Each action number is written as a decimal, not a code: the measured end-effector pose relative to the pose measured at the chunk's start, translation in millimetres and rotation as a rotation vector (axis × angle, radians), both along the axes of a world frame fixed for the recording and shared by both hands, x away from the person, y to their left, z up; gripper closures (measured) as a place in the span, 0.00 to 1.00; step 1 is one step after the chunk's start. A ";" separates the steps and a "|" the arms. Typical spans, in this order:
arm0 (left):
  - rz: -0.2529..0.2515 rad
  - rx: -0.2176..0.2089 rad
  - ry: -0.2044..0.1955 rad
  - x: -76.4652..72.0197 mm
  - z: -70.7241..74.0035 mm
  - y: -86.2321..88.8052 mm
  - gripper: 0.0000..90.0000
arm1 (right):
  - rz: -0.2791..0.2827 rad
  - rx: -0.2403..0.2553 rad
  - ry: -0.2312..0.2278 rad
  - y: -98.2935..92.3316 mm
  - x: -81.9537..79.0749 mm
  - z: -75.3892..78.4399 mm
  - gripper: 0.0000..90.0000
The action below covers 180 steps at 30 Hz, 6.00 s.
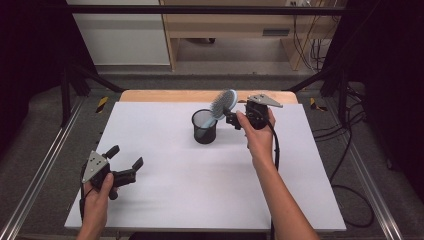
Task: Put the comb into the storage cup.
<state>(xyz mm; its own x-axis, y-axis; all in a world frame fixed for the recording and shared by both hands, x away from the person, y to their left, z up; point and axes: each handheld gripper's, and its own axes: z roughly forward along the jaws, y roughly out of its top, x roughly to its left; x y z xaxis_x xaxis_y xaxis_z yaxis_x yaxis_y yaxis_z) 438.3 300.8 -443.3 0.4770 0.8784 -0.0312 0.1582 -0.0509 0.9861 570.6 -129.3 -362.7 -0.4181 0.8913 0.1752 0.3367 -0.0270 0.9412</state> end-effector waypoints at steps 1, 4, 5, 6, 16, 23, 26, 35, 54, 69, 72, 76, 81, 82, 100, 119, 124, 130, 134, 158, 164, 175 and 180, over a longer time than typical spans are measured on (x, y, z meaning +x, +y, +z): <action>0.000 0.000 0.000 0.0 0.0 0.2 0.02 | -0.001 -0.003 -0.006 -1.6 -0.9 0.9 0.08; 0.001 -0.001 0.001 0.2 -0.1 0.3 0.02 | -0.001 -0.003 -0.020 -5.9 -3.3 3.8 0.07; 0.000 0.000 0.001 0.0 0.0 0.2 0.02 | -0.003 -0.004 -0.023 -7.1 -4.0 4.8 0.07; 0.000 0.000 0.000 -0.1 0.0 0.2 0.02 | -0.004 -0.008 -0.029 -8.9 -4.7 6.0 0.07; 0.001 0.002 0.000 -0.3 -0.3 0.6 0.02 | -0.035 -0.063 -0.071 -21.8 -8.9 9.1 0.07; -0.003 0.002 -0.002 -0.7 -0.4 1.7 0.02 | -0.056 -0.089 -0.106 -31.6 -12.6 8.4 0.07; -0.001 0.002 -0.002 -0.8 -0.4 2.2 0.02 | -0.065 -0.079 -0.112 -37.3 -14.3 9.0 0.08; 0.002 0.004 -0.008 -1.4 -0.4 3.7 0.02 | -0.073 -0.054 -0.123 -50.2 -19.8 10.2 0.07; 0.014 -0.007 -0.010 -2.1 0.3 9.1 0.02 | -0.083 -0.044 -0.164 -72.8 -33.2 14.3 0.05; 0.024 -0.016 -0.019 -6.1 3.6 14.9 0.01 | -0.074 -0.028 -0.181 -89.7 -44.1 19.9 0.03; 0.015 -0.023 -0.017 -6.6 3.9 16.0 0.01 | -0.074 -0.023 -0.183 -94.0 -46.1 20.3 0.02; 0.022 -0.014 -0.022 -7.3 5.3 19.1 0.01 | -0.082 -0.015 -0.183 -103.6 -48.7 20.0 0.02; 0.019 -0.018 -0.024 -8.0 6.3 22.8 0.01 | -0.089 -0.011 -0.178 -113.2 -53.2 17.4 0.03; 0.018 -0.018 -0.024 -8.1 6.5 23.3 0.01 | -0.091 -0.016 -0.179 -115.4 -54.6 16.2 0.03; 0.001 -0.024 -0.016 -11.7 7.8 23.7 0.01 | -0.119 -0.057 -0.179 -137.1 -77.0 -2.6 0.05; -0.006 -0.019 0.002 -18.1 7.0 21.0 0.01 | -0.096 -0.069 -0.159 -154.5 -102.8 -20.6 0.04; -0.004 -0.028 -0.009 -25.8 9.0 24.8 0.01 | -0.084 -0.071 -0.153 -156.1 -107.9 -27.1 0.05; -0.006 -0.038 -0.007 -25.0 8.0 26.7 0.01 | -0.082 -0.074 -0.148 -157.8 -114.7 -35.9 0.05; -0.006 -0.031 -0.012 -25.4 8.3 25.8 0.01 | -0.082 -0.068 -0.150 -159.1 -119.7 -42.3 0.04; -0.047 -0.007 -0.013 -25.0 5.9 19.5 0.01 | -0.092 -0.060 -0.153 -158.8 -141.6 -79.4 0.04; -0.041 -0.016 -0.013 -25.2 5.9 21.5 0.02 | -0.073 -0.062 -0.151 -154.0 -142.6 -84.3 0.04; -0.048 -0.019 -0.018 -25.5 6.3 21.3 0.02 | -0.015 -0.080 -0.126 -141.8 -141.9 -89.5 0.04; -0.052 -0.047 -0.018 -25.4 6.5 22.7 0.02 | -0.003 -0.087 -0.121 -138.0 -141.1 -90.6 0.04</action>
